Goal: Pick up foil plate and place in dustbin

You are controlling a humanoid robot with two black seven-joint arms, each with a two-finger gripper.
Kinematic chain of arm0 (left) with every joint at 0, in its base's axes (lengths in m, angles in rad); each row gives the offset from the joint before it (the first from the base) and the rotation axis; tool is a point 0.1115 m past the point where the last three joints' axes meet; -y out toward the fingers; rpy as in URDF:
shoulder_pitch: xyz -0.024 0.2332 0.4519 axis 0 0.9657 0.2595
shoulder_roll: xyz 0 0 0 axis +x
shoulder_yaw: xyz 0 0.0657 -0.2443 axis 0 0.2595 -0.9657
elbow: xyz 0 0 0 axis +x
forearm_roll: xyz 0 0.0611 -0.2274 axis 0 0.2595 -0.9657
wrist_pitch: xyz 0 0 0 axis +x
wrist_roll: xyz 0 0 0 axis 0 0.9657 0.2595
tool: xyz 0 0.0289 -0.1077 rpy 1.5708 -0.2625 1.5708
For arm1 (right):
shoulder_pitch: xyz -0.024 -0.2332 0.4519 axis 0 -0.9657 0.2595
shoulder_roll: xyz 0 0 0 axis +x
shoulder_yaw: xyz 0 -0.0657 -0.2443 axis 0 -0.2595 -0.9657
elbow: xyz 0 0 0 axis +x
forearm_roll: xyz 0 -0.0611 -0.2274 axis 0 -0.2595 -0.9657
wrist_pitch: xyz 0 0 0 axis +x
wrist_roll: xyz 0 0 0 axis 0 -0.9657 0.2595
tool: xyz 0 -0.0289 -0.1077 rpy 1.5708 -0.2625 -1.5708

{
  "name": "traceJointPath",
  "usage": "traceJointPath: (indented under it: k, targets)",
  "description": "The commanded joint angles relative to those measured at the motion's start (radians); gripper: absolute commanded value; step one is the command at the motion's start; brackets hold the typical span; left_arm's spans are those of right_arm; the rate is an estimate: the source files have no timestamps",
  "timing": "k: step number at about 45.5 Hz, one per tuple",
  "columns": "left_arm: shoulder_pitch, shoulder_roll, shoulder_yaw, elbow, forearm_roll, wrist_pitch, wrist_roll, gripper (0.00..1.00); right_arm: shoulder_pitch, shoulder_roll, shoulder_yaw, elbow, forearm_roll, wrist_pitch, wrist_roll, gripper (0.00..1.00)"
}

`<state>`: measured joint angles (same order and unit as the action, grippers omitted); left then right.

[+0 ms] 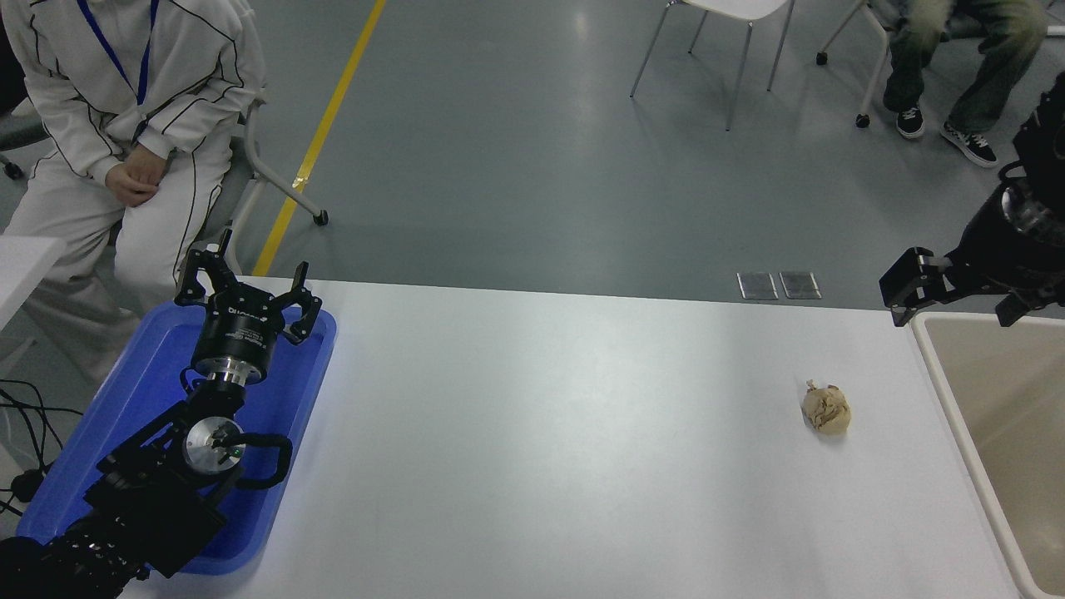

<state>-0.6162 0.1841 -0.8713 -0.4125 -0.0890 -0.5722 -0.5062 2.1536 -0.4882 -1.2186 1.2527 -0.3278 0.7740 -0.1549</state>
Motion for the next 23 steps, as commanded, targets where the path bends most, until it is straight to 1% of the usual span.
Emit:
traceJointPath:
  k: [1, 17, 23]
  targets:
    - [0.0, 0.0, 0.0, 0.0, 0.0, 0.0, 0.0, 1.0, 0.092, 0.026, 0.011, 0.027, 0.0, 0.011, 0.0, 1.0]
    - [0.0, 0.0, 0.0, 0.0, 0.0, 0.0, 0.0, 1.0, 0.124, 0.033, 0.079, 0.027, 0.0, 0.011, 0.0, 1.0]
    - [0.001, 0.0, 0.0, 0.0, 0.0, 0.0, 0.0, 1.0, 0.126, 0.075, 0.061, 0.021, 0.0, 0.011, 0.0, 1.0]
